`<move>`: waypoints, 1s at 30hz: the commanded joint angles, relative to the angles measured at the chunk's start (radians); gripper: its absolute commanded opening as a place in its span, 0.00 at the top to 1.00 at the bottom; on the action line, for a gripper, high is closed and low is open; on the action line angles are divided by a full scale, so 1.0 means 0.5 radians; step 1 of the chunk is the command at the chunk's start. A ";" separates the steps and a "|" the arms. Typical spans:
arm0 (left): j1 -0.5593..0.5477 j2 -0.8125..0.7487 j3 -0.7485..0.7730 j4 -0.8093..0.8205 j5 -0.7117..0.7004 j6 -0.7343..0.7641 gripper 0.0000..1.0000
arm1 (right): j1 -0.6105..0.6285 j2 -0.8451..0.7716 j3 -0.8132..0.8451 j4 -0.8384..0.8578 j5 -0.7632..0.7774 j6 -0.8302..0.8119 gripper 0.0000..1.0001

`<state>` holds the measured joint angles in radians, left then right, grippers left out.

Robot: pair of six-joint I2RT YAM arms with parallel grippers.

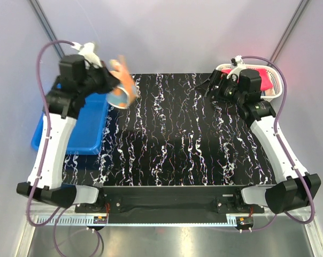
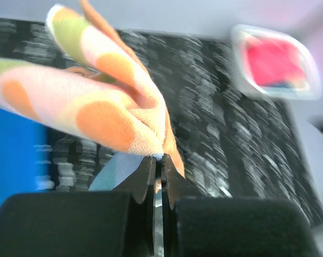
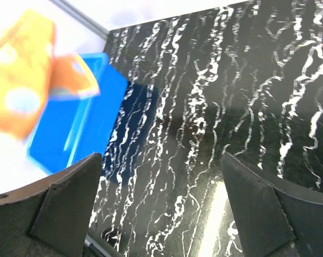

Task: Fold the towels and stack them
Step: Grab crumpled towel, then move the towel to the center of the board

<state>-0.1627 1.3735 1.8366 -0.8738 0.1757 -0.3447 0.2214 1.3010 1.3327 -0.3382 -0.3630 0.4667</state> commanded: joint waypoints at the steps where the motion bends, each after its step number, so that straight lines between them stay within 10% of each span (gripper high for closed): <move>1: -0.339 -0.102 -0.344 0.389 0.458 -0.203 1.00 | 0.005 -0.068 -0.060 -0.087 0.191 -0.056 0.00; 11: -0.978 -0.072 -1.918 1.434 0.474 -0.811 0.84 | -0.001 -0.007 -0.110 -0.499 0.459 -0.182 0.01; 17: -0.982 -0.050 -1.726 1.003 0.116 -0.572 0.49 | 0.002 0.254 -0.223 -0.499 0.349 -0.121 0.13; 30: -0.810 0.125 -1.790 1.177 0.158 -0.553 0.45 | 0.207 0.837 -0.337 -0.247 -0.081 -0.133 0.48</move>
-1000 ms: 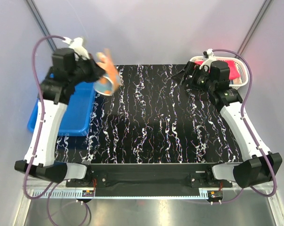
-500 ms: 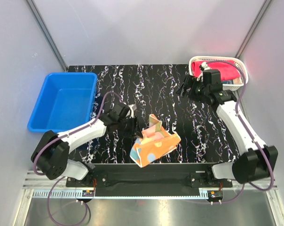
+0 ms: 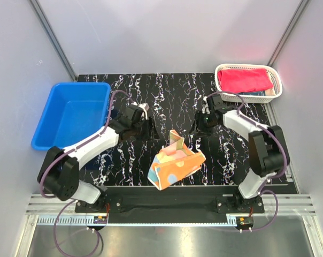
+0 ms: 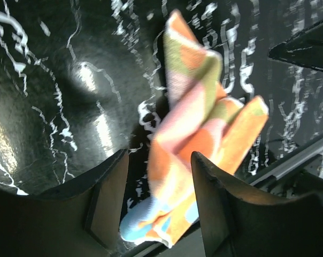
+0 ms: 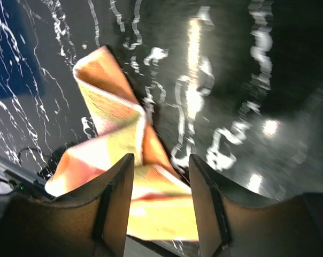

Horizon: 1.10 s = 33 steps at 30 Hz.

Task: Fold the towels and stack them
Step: Move the towel to the center of the board

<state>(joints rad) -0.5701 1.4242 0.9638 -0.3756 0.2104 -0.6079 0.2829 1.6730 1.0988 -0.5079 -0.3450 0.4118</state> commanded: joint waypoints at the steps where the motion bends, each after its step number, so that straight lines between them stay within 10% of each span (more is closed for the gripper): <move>1: 0.014 0.044 -0.032 0.168 0.082 -0.012 0.45 | 0.103 0.111 0.119 0.126 -0.129 -0.005 0.49; 11: 0.140 0.250 0.054 0.236 0.107 -0.008 0.45 | 0.216 0.430 0.094 0.448 -0.384 0.091 0.45; 19: 0.152 0.636 0.269 0.487 0.275 -0.048 0.46 | 0.235 0.296 0.180 0.206 -0.102 0.014 0.96; 33: 0.002 1.149 0.373 0.920 0.626 -0.150 0.43 | 0.238 -0.180 -0.136 0.163 -0.111 -0.057 1.00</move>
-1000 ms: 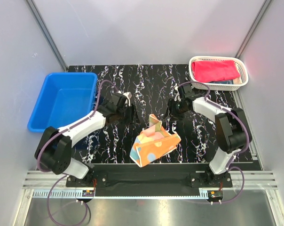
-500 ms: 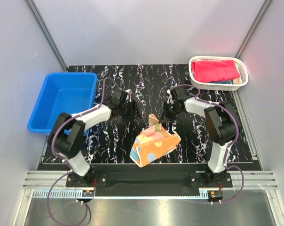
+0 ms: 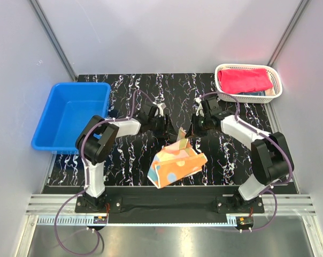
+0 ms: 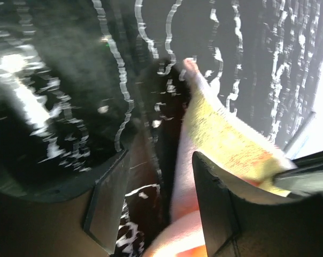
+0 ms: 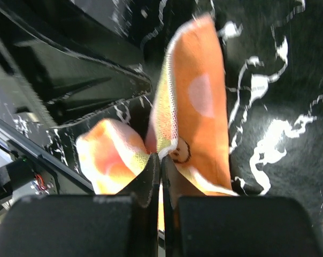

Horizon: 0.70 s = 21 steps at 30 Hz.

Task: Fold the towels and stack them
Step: Move the towel to the center of the board, then flatten out the crumpled towel

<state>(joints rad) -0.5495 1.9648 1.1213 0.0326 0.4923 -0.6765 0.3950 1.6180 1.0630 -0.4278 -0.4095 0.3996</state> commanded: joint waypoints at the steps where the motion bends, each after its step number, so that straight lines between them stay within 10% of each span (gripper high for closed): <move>1: -0.045 0.095 0.076 0.094 0.052 -0.003 0.43 | 0.011 -0.076 -0.070 0.006 0.018 -0.026 1.00; 13: -0.030 0.062 0.227 -0.052 0.071 0.025 0.44 | 0.014 -0.101 0.334 -0.046 -0.012 -0.069 1.00; 21: 0.298 -0.808 0.104 -0.712 -0.616 0.230 0.41 | 0.014 -0.055 0.899 0.046 0.073 0.155 1.00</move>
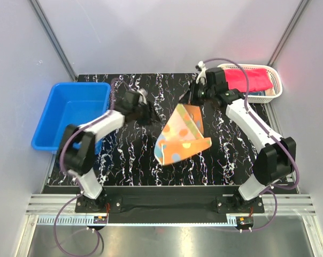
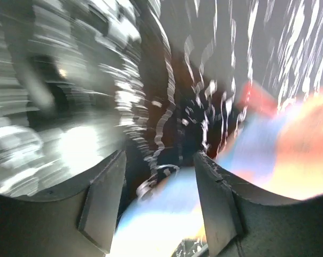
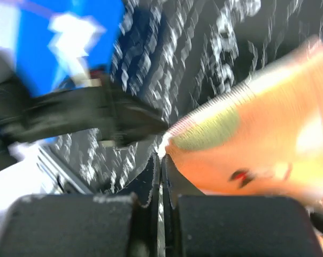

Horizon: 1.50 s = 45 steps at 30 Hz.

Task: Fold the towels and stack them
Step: Flatten out the crumpled towel

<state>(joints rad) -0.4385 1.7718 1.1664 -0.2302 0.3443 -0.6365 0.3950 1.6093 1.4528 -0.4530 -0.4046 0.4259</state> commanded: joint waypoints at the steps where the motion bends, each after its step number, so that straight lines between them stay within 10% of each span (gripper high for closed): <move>1: 0.079 -0.478 0.011 -0.263 -0.369 0.211 0.40 | 0.014 -0.004 0.141 0.099 0.170 0.117 1.00; 8: 0.033 -0.727 -0.237 -0.212 -0.140 0.267 0.40 | 0.008 0.318 0.193 0.096 0.468 0.115 0.89; 13: -0.074 -0.700 -0.342 -0.046 0.026 0.325 0.40 | -0.023 0.631 0.548 -0.265 0.530 -0.189 0.52; 19: -0.105 -0.455 -0.241 0.080 0.054 0.334 0.40 | -0.188 0.577 0.620 -0.514 0.643 -0.410 0.40; 29: -0.099 0.217 0.180 0.071 0.057 0.328 0.43 | -0.495 0.549 0.276 -0.322 0.264 -0.517 0.43; 45: -0.099 0.350 0.349 -0.043 -0.302 0.251 0.47 | -0.603 1.230 0.659 -0.263 -0.019 -0.723 0.61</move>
<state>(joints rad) -0.4911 1.9373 1.3132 -0.2619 0.2607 -0.4923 0.0975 2.2036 1.7123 -0.6109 -0.3622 0.0910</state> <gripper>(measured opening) 0.532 0.393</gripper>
